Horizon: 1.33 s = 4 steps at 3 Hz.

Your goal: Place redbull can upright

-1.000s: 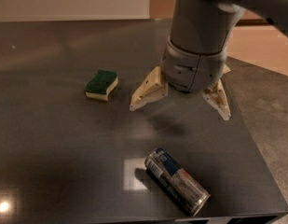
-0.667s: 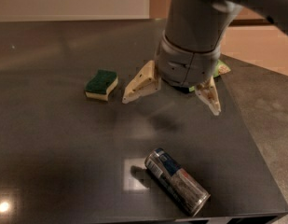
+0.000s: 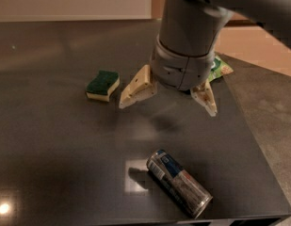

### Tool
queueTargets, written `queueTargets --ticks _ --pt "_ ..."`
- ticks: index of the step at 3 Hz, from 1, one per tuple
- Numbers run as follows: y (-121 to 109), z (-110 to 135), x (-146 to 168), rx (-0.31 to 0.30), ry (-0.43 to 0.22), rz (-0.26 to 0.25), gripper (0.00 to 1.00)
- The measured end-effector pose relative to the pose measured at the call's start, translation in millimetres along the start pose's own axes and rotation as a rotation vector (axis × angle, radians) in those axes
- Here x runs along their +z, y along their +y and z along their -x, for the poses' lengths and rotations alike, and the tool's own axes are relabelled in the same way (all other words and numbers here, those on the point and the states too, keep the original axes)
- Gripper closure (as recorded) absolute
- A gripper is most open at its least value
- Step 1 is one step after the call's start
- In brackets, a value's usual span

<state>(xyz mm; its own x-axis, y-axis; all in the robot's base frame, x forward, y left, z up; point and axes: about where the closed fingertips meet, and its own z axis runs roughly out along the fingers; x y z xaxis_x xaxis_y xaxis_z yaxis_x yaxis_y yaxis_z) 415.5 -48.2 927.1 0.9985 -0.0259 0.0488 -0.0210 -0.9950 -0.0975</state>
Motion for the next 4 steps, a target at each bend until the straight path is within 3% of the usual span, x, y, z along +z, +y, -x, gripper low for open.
queueTargets --ticks 2,4 --pt "-13 34 29 -0.192 -0.075 0.033 0.00" --pt "-10 89 51 -0.432 -0.124 0.132 0.00"
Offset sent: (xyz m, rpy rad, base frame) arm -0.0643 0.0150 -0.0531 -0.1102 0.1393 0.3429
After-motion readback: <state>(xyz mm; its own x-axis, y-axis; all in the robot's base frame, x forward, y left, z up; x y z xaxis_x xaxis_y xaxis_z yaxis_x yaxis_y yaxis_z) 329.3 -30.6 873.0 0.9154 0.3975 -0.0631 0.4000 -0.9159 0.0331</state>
